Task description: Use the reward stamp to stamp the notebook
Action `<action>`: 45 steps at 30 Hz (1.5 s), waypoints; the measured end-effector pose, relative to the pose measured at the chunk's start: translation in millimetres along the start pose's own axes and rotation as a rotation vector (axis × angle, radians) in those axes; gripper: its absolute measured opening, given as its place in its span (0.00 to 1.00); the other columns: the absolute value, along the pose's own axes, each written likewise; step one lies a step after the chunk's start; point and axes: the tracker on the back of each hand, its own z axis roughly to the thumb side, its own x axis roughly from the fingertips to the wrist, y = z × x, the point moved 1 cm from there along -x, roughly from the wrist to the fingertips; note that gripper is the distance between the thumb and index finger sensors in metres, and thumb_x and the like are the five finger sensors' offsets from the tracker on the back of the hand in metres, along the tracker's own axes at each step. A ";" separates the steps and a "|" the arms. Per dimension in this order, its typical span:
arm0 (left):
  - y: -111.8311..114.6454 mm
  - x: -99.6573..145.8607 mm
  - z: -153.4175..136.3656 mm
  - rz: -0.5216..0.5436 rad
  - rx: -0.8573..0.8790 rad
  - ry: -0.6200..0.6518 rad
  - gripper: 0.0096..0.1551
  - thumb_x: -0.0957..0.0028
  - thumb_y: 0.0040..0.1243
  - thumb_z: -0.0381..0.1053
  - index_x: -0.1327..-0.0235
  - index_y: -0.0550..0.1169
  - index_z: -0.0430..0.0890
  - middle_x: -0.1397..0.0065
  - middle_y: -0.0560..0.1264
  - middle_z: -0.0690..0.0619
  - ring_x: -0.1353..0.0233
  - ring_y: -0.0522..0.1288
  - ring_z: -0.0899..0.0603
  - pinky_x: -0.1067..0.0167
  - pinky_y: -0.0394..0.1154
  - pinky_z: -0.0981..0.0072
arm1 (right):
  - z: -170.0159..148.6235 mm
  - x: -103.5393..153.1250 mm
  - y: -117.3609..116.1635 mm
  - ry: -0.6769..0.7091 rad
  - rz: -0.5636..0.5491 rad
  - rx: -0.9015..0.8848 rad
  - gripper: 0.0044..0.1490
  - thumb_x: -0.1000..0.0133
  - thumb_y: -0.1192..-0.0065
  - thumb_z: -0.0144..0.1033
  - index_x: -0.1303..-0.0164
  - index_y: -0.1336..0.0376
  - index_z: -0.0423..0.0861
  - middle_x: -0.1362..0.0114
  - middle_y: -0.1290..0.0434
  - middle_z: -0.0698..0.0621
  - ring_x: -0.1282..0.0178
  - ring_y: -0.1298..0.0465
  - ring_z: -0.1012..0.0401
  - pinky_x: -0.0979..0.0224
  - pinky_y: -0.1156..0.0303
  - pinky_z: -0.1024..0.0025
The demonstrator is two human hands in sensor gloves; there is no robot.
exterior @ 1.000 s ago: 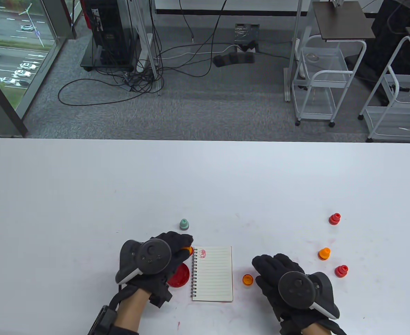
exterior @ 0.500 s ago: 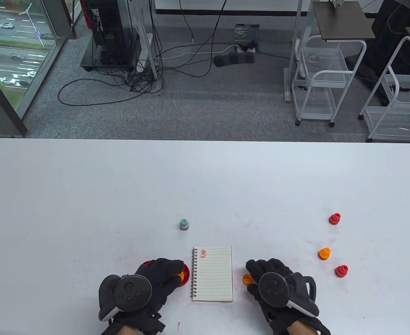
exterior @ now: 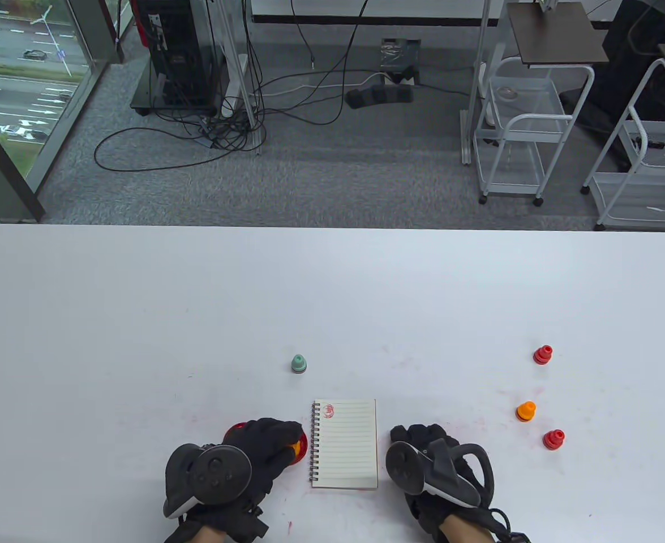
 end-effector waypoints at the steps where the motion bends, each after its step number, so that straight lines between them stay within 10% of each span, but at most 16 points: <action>1: 0.6 -0.1 0.1 -0.003 0.002 0.000 0.26 0.55 0.69 0.50 0.41 0.84 0.49 0.38 0.84 0.46 0.48 0.85 0.47 0.43 0.82 0.51 | -0.2 -0.3 0.0 0.000 0.002 -0.006 0.38 0.50 0.35 0.42 0.29 0.39 0.45 0.30 0.31 0.41 0.31 0.32 0.40 0.31 0.31 0.44; 12: 5.2 0.8 -0.6 -0.020 0.024 -0.008 0.26 0.54 0.69 0.50 0.41 0.84 0.49 0.38 0.84 0.46 0.48 0.85 0.47 0.43 0.82 0.51 | -14.8 8.5 18.7 -0.017 -0.158 -0.193 0.29 0.49 0.36 0.39 0.35 0.33 0.54 0.35 0.21 0.43 0.44 0.17 0.45 0.45 0.18 0.51; 26: 9.3 -0.9 4.0 -0.013 0.121 -0.001 0.26 0.54 0.69 0.50 0.41 0.84 0.49 0.38 0.84 0.46 0.48 0.85 0.47 0.43 0.82 0.51 | -20.3 10.4 13.1 -0.005 -0.086 -1.147 0.32 0.48 0.38 0.38 0.32 0.36 0.45 0.34 0.28 0.38 0.45 0.23 0.44 0.44 0.23 0.53; 45: 12.9 -1.4 13.7 0.043 0.272 0.034 0.27 0.54 0.69 0.51 0.41 0.84 0.48 0.38 0.84 0.46 0.48 0.85 0.47 0.43 0.82 0.51 | 11.3 14.0 16.5 0.188 -0.098 -0.952 0.43 0.50 0.33 0.32 0.24 0.46 0.44 0.28 0.32 0.40 0.40 0.26 0.43 0.40 0.25 0.50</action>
